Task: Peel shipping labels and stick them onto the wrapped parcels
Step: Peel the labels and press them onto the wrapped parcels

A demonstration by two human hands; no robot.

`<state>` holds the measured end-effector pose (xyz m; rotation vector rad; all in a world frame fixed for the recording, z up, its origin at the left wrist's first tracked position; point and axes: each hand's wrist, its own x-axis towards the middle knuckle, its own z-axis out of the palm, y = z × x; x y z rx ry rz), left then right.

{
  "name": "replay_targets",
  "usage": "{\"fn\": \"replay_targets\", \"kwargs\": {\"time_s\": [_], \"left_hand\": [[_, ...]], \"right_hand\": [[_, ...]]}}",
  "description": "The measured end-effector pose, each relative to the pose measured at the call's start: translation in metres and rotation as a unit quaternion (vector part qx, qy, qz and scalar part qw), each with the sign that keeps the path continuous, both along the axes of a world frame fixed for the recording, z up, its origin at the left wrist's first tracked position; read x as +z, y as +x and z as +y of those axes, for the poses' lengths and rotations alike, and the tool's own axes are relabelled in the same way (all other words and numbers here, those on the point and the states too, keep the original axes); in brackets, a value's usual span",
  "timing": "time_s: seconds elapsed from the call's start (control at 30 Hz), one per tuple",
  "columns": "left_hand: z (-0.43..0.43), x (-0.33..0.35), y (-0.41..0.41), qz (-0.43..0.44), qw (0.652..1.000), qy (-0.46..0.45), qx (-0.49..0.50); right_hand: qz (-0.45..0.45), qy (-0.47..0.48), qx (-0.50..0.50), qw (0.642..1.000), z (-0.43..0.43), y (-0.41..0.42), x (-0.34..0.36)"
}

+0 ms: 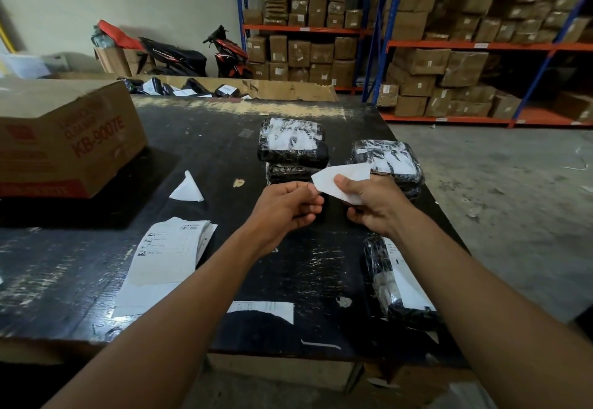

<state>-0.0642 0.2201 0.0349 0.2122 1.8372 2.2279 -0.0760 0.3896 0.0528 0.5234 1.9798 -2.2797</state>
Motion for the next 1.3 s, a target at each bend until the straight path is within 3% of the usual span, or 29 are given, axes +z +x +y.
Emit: {"fn": "replay_targets", "kwargs": {"time_s": [0.33, 0.47, 0.6, 0.77, 1.3], "left_hand": [[0.003, 0.004, 0.002, -0.006, 0.996, 0.085, 0.018], [0.001, 0.004, 0.002, -0.002, 0.996, 0.086, 0.021], [0.002, 0.005, 0.004, -0.012, 0.996, 0.080, 0.025], [0.001, 0.007, 0.004, 0.001, 0.998, 0.063, 0.011], [0.002, 0.008, 0.007, 0.029, 0.999, 0.031, 0.008]], "right_hand": [[-0.005, 0.038, 0.016, 0.999, -0.014, 0.009, -0.002], [0.011, 0.147, 0.015, 0.989, -0.015, 0.012, -0.001], [0.121, 0.265, 0.038, 0.956, -0.013, 0.013, 0.004], [0.179, 0.224, 0.109, 0.952, -0.012, 0.019, 0.016], [0.135, 0.172, 0.146, 0.965, -0.009, 0.027, 0.026]]}}
